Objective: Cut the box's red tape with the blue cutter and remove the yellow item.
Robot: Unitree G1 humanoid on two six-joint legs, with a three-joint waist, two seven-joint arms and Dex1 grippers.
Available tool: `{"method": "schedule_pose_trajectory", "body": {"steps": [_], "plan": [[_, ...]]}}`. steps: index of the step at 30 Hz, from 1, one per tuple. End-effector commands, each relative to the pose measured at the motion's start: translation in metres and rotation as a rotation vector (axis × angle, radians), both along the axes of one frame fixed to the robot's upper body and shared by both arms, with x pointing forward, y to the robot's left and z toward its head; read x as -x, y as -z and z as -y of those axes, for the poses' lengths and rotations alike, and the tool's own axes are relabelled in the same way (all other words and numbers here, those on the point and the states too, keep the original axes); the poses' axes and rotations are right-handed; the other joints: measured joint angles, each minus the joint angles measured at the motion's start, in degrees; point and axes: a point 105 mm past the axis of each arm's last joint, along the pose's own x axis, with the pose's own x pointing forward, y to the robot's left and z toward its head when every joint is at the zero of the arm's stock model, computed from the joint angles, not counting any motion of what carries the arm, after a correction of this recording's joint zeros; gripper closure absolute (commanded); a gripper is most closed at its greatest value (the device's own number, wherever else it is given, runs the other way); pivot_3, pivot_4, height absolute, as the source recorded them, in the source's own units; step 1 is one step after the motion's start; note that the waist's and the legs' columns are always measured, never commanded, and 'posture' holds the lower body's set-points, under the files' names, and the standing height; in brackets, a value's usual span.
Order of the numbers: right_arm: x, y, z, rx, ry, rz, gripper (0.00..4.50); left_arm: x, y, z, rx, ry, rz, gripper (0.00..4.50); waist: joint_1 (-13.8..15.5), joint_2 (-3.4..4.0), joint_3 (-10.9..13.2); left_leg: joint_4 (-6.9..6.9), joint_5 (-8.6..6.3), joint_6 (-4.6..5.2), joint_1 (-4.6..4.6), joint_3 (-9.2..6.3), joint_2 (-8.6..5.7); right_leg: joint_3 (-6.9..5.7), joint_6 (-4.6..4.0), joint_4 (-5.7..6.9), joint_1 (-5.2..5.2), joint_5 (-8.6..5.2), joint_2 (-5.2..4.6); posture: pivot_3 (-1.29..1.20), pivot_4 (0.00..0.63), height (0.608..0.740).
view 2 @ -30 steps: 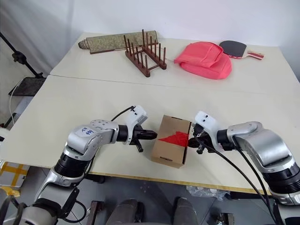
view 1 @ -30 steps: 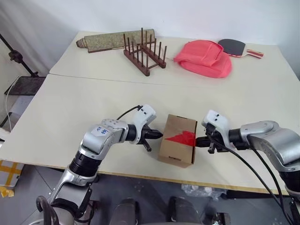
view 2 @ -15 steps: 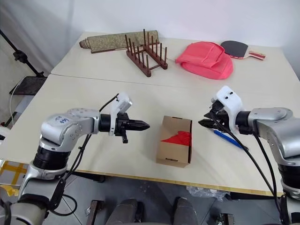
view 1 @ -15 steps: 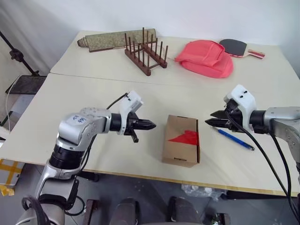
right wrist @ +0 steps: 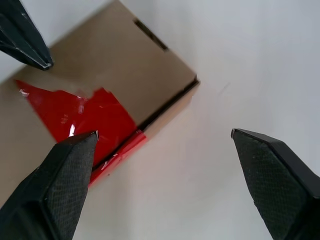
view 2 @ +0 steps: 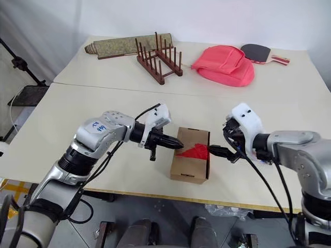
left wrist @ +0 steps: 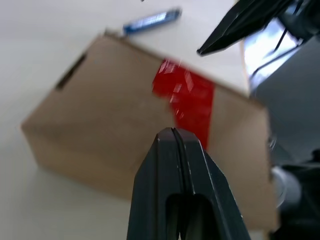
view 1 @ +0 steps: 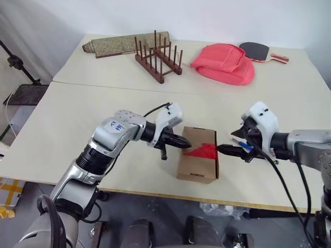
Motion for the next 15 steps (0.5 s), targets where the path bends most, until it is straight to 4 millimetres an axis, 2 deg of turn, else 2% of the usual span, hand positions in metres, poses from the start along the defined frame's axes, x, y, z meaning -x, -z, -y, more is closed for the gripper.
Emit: {"method": "schedule_pose_trajectory", "body": {"steps": [1,7,15], "plan": [[-0.001,-0.006,-0.001,0.006,0.025,0.061,0.05,-0.005,-0.004,0.0,-0.07,0.032,0.1,4.5,0.12,0.0,0.0,0.0,0.0,0.0,0.0,-0.01,0.0,0.0,0.0,0.02,0.0,0.0,0.0,0.0,0.15,0.74],[-0.006,0.003,0.003,0.009,0.073,0.044,0.05,-0.012,0.001,0.0,-0.112,0.044,0.137,4.5,0.14,0.0,0.0,-0.01,0.0,0.0,0.01,-0.04,0.0,-0.03,0.0,0.04,0.01,0.0,0.0,0.0,0.15,0.74],[0.0,0.024,0.025,0.106,0.112,-0.016,0.05,-0.013,0.003,0.003,-0.121,0.065,0.146,4.5,0.21,-0.04,-0.03,0.01,0.02,0.04,0.04,-0.03,-0.01,0.0,0.0,0.01,0.08,0.0,-0.01,0.0,0.15,0.74]]}}
